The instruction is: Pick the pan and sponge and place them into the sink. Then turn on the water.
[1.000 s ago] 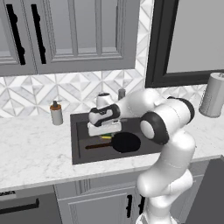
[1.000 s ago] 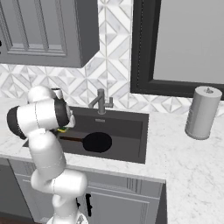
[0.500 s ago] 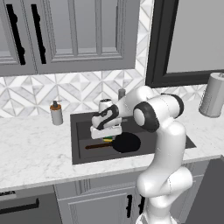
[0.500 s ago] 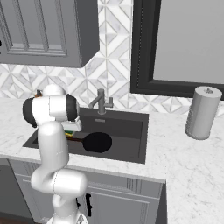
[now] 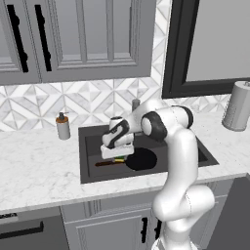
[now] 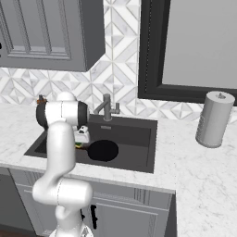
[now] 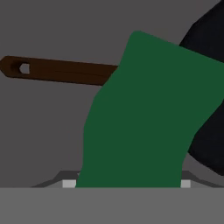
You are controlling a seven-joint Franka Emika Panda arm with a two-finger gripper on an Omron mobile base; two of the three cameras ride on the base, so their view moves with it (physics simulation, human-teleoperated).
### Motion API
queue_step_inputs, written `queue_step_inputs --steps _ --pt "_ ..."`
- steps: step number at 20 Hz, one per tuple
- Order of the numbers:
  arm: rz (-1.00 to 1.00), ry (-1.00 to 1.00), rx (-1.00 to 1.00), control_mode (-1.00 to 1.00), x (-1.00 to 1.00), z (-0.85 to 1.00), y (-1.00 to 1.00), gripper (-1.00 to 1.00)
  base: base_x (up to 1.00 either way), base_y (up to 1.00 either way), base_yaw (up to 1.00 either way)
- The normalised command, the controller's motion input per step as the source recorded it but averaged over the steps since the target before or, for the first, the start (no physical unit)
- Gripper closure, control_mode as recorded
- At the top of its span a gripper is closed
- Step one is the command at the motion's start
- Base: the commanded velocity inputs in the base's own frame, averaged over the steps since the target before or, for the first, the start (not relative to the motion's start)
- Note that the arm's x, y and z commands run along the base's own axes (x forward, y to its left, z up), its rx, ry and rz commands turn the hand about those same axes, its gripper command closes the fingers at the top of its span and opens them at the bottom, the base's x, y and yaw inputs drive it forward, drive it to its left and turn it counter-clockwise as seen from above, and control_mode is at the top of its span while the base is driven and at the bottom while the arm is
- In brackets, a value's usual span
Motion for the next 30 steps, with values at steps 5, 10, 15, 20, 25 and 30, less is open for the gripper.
queue_step_inputs --steps 5,10,15,20,25,30 --pt "0.00 0.01 0.00 -1.00 0.19 -0.29 -0.02 1.00 0.00 0.00 0.00" --pt "0.00 0.04 -0.02 -1.00 0.01 -0.11 0.00 1.00 0.00 0.00 0.00" --pt "0.00 0.01 0.00 -1.00 0.02 -0.11 0.00 1.00 0.00 0.00 0.00" --pt "0.00 0.00 0.00 -1.00 0.14 -0.23 0.00 1.00 0.00 0.00 0.00" --pt "0.00 0.00 0.00 -1.00 0.24 -0.21 0.00 1.00 0.00 0.00 0.00" --pt "0.00 0.01 0.00 -1.00 0.09 -0.02 0.00 -1.00 0.00 0.00 0.00"
